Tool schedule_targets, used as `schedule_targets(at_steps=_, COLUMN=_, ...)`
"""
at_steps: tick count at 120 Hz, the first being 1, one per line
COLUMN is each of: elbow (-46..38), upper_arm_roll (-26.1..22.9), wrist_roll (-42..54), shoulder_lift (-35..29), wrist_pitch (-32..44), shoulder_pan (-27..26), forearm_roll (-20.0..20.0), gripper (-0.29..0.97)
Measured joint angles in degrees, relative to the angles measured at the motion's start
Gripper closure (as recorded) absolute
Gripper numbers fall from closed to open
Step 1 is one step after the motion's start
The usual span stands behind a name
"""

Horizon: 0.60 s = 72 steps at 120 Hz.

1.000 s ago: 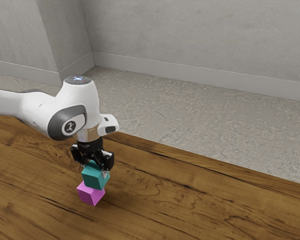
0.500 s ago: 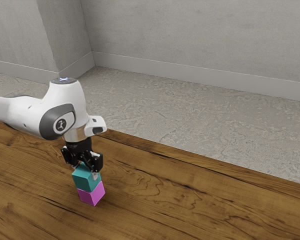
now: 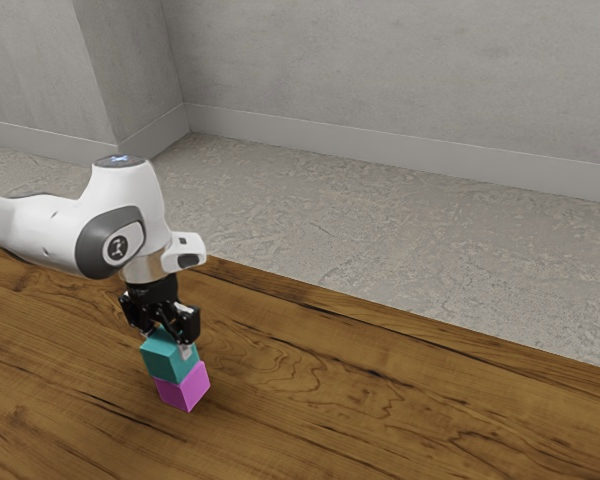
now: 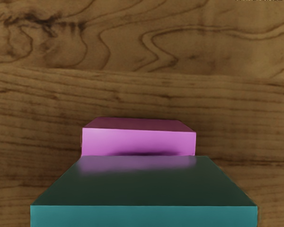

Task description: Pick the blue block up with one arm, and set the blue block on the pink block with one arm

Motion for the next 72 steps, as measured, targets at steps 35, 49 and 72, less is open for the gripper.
schedule_targets(at_steps=35, elbow=0.1, upper_arm_roll=0.0, wrist_roll=1.8, shoulder_lift=0.4, wrist_pitch=-0.1, shoulder_pan=0.6, forearm_roll=-0.8, gripper=0.27)
schedule_targets(at_steps=49, elbow=0.1, upper_arm_roll=0.0, wrist_roll=2.5, shoulder_lift=0.4, wrist_pitch=-0.2, shoulder_pan=0.7, forearm_roll=-1.1, gripper=0.16)
schedule_targets(at_steps=72, elbow=0.1, upper_arm_roll=0.0, wrist_roll=3.3, shoulder_lift=-0.1, wrist_pitch=-0.2, shoulder_pan=0.7, forearm_roll=-1.3, gripper=0.06)
